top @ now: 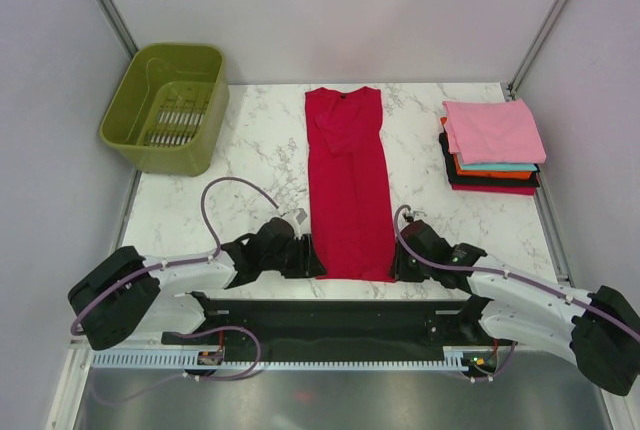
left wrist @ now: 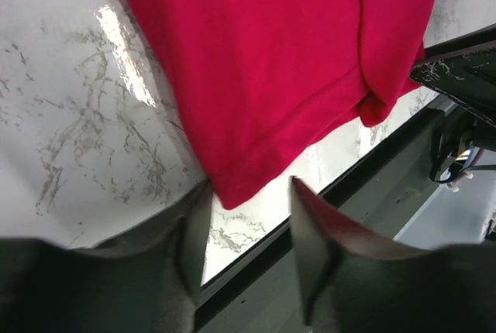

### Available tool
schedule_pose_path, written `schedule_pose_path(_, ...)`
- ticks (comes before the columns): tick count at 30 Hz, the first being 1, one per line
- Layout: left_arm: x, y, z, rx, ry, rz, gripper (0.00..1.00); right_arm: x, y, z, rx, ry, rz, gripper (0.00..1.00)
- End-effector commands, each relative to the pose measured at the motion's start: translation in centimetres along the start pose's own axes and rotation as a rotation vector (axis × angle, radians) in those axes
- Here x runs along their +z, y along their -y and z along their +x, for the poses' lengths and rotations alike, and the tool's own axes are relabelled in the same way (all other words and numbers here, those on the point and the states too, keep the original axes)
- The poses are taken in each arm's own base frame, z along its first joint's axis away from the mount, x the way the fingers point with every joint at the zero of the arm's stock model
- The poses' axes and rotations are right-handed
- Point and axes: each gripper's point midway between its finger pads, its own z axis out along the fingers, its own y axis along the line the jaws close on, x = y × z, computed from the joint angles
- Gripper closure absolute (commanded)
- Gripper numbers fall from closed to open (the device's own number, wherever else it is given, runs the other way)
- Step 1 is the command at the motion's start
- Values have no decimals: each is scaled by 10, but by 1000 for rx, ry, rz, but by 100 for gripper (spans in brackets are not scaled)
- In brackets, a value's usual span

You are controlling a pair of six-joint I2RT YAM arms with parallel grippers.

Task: Fold and stack the t-shirts
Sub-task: Fold the tshirt

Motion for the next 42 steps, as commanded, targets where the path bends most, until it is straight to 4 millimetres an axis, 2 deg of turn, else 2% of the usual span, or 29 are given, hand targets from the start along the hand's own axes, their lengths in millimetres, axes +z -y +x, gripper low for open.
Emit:
schedule_pose_path(1,5,-19,17,-30,-40,-64,53,1,1,9,-7,-35,22,68)
schedule_pose_path(4,7,-18,19,-28,-49,-55,64,0,-1,8,-14,-33,10,88)
schedule_pose_path(5,8,-18,19,-27,-47,-56,64,0,-1,9,-16,-33,10,94)
schedule_pose_path(6,9,-20,19,-30,-48,-63,64,-1,-2,9,-17,-31,5,96)
schedule_pose_path(9,10,-21,18,-28,-44,-73,66,-2,-4,7,-18,-25,-8,100)
schedule_pose_path(11,10,-20,14,-26,-30,-75,76,-4,-7,6,-17,-24,-21,100)
schedule_pose_path(12,9,-18,13,-21,-23,-67,88,-5,-8,5,-18,-21,-25,100)
schedule_pose_path(15,6,-16,9,-15,-14,-73,98,-10,-15,0,-18,-5,-48,100)
schedule_pose_path(18,1,-9,3,-2,-5,-67,98,-19,-26,-13,-20,31,-79,100)
schedule_pose_path(19,-1,-1,-4,9,11,-51,98,-21,-29,-16,-25,42,-88,100)
schedule_pose_path(21,-6,-2,-4,15,-2,-75,98,-27,-37,-28,-27,67,-97,100)
schedule_pose_path(24,-17,8,-21,34,32,-87,98,-35,-45,-47,-35,119,-88,100)
schedule_pose_path(25,-20,17,-31,47,57,-79,98,-35,-47,-51,-37,129,-81,100)
schedule_pose_path(26,-22,21,-37,51,65,-78,98,-41,-52,-66,-38,174,-76,100)
schedule_pose_path(27,-25,16,-41,54,61,-106,98,-41,-53,-71,-42,185,-58,100)
schedule_pose_path(28,-29,27,-55,57,81,-85,98,-42,-54,-78,-43,201,-41,100)
schedule_pose_path(29,-29,26,-62,50,83,-94,98,-43,-51,-86,-51,228,-4,100)
schedule_pose_path(30,-30,22,-74,34,104,-103,98,-45,-56,-99,-48,252,12,100)
schedule_pose_path(32,-32,29,-94,22,118,-96,98,-47,-58,-113,-48,284,46,100)
schedule_pose_path(33,-26,20,-101,3,111,-126,98,-49,-60,-128,-47,323,80,100)
schedule_pose_path(34,-28,27,-114,1,126,-125,98,-49,-61,-135,-47,336,99,100)
schedule_pose_path(35,-28,23,-124,-14,140,-142,98,-53,-64,-150,-33,368,109,100)
schedule_pose_path(36,-21,16,-129,-24,131,-169,98,-46,-61,-156,-36,370,150,100)
schedule_pose_path(37,-22,22,-143,-26,152,-164,98,-44,-59,-164,-27,379,170,100)
schedule_pose_path(38,-22,16,-152,-46,153,-182,98,-47,-64,-177,-21,399,173,100)
schedule_pose_path(39,-22,16,-159,-51,160,-185,98,-38,-62,-182,-19,385,202,100)
schedule_pose_path(40,-19,17,-170,-58,165,-188,98,-36,-56,-192,-2,394,224,100)
schedule_pose_path(41,-19,16,-177,-65,173,-190,98,-38,-60,-205,10,411,222,100)
schedule_pose_path(42,-21,11,-186,-77,186,-200,98,-29,-57,-209,16,398,243,100)
